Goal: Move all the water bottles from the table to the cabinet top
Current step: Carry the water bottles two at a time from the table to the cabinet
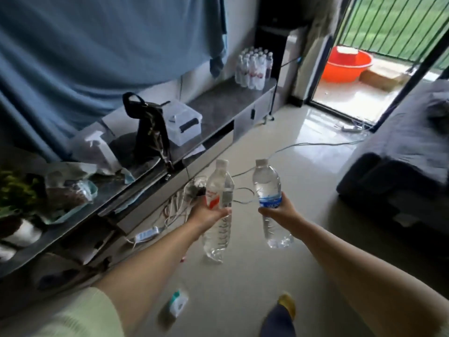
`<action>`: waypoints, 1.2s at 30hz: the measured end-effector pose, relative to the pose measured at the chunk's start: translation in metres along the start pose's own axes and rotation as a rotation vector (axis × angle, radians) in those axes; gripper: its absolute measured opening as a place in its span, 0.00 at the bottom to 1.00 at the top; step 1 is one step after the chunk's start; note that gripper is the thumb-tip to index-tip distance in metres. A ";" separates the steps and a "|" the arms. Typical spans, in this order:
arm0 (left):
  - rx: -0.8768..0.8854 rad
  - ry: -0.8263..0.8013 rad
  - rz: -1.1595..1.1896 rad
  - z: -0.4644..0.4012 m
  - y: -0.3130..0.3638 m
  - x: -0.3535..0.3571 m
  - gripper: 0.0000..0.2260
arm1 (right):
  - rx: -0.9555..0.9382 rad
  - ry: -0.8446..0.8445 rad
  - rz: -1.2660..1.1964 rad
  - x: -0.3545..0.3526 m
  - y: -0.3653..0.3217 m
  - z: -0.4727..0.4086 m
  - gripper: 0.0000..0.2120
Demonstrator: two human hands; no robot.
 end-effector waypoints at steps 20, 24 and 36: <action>-0.114 -0.188 -0.093 -0.185 0.087 0.276 0.21 | 0.207 0.107 -0.037 -0.245 0.140 -0.134 0.25; -0.108 -0.207 -0.085 -0.248 0.112 0.293 0.24 | 0.222 0.129 -0.027 -0.274 0.141 -0.196 0.26; -0.067 -0.259 -0.161 -0.466 0.223 0.308 0.28 | 0.201 0.178 -0.056 -0.365 0.086 -0.395 0.28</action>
Point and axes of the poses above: each hand's wrist, its own z-axis away from the middle knuckle, its own x-axis out of the palm, y = z × x, the point moved 1 cm from there along -z, towards the middle knuckle, and after that the axes turned 13 degrees about z, right-handed, at the moved point
